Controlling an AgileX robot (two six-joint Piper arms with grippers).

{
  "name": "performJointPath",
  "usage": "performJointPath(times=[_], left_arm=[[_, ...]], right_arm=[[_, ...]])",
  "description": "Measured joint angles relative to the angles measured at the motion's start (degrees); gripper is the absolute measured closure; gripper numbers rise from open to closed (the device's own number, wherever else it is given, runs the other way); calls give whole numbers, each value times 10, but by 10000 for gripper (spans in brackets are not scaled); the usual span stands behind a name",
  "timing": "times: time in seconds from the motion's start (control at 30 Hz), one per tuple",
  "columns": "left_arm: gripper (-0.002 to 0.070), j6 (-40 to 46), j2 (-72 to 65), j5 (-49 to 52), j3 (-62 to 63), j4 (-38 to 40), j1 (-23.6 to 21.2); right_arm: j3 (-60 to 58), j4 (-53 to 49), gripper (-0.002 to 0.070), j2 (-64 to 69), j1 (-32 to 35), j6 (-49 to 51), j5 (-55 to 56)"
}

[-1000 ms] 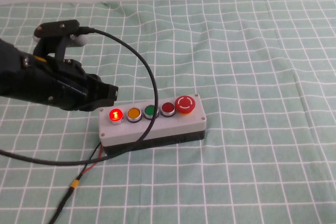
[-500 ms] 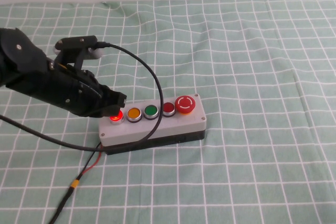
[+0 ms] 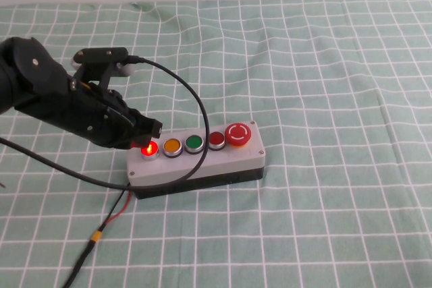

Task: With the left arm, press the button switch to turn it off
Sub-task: Press the button to turn off

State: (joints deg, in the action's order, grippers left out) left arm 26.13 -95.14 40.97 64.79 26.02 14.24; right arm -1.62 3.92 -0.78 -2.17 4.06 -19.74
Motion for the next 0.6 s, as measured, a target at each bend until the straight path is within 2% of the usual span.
performJointPath(times=[0.37, 0.6], left_arm=[[678, -9, 2, 4, 4, -9, 1], [678, -10, 74, 34, 30, -43, 1]], right_arm=[[0, 0, 694, 0, 0, 0, 0], [0, 0, 694, 0, 0, 0, 0]])
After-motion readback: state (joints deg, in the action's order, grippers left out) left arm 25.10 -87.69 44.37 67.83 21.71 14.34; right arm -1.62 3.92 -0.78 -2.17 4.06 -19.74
